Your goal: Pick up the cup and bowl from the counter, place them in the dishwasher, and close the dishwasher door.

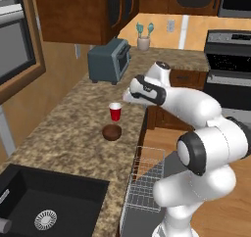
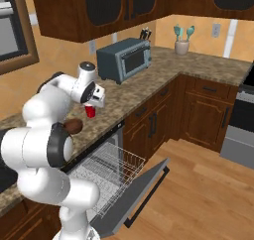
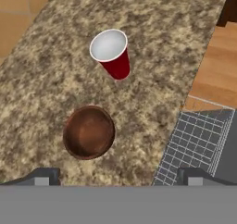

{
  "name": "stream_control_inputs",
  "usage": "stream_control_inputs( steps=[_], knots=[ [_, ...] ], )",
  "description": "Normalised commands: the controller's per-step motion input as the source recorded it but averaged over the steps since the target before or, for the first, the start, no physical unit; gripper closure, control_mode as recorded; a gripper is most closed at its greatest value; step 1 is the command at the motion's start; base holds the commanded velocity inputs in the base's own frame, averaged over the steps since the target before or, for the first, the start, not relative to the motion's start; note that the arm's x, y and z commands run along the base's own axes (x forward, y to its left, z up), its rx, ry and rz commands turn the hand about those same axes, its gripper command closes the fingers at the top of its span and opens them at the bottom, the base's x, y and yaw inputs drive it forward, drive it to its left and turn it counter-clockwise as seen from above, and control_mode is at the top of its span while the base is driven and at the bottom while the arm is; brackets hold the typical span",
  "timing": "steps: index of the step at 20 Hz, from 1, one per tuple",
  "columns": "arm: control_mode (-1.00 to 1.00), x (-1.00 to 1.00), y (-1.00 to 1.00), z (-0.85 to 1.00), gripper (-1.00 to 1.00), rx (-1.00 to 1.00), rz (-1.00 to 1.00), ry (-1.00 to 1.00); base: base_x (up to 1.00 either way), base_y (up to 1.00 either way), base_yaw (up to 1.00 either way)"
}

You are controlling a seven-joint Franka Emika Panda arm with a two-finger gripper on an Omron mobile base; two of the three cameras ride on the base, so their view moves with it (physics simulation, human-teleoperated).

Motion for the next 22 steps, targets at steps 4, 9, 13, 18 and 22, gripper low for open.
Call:
stream_control_inputs(
  steps=[4, 9, 13, 18, 22],
  knots=[
    [-1.00, 0.73, 0.14, -0.42, -1.00, 0.06, 0.00, 0.00, 0.00, 0.00, 0.00],
    [-1.00, 0.67, 0.16, -0.24, -1.00, 0.01, 0.00, 0.00, 0.00, 0.00, 0.00],
    [-1.00, 0.53, 0.04, 0.00, -1.00, 0.00, 0.00, 0.04, 0.00, 0.00, 0.00],
    [-1.00, 0.46, 0.04, -0.23, -1.00, 0.00, 0.00, 0.00, 0.00, 0.00, 0.00],
    [-1.00, 0.45, 0.09, -0.43, -1.00, 0.00, 0.00, 0.00, 0.00, 0.00, 0.00]
  ],
)
